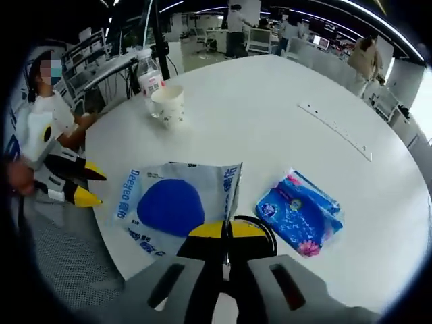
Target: Arrange the tabletop items into an orderly group along one side of the table until the central work area is clear of visible clutter.
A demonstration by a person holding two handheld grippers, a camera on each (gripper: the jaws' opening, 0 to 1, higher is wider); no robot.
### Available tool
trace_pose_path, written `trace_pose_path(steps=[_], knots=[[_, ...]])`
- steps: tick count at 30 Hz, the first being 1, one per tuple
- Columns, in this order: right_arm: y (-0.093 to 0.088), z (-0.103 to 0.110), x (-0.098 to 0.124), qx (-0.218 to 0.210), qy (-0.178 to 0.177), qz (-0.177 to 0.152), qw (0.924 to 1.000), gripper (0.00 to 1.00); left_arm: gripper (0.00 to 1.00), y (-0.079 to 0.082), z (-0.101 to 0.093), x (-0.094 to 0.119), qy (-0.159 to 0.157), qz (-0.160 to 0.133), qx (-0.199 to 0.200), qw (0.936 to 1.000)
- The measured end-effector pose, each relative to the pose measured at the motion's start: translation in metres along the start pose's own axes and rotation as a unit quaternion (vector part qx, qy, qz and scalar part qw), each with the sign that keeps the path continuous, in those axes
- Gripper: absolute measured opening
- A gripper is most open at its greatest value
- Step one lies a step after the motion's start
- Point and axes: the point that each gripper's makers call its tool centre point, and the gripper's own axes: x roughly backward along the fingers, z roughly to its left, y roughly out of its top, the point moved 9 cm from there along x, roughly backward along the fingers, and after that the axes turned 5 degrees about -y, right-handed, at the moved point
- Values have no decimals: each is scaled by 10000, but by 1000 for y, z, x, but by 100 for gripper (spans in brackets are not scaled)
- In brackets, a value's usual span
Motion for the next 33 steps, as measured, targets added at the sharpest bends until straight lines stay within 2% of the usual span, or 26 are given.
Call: trace_pose_path(steps=[4,13,23,33], knots=[[-18,7,8,-297,-98,-44,9995,0,29,-1,0,-1,-20,63,30,10000],[-45,14,16,-923,-162,11,9956,0,29,-3,-5,-8,-125,260,54,9996],[-60,25,19,-870,-70,106,9961,1,28,-9,-8,-18,-231,544,2,9983],[-72,32,20,-703,16,133,9974,8,25,-14,-6,-22,-259,715,69,9971]])
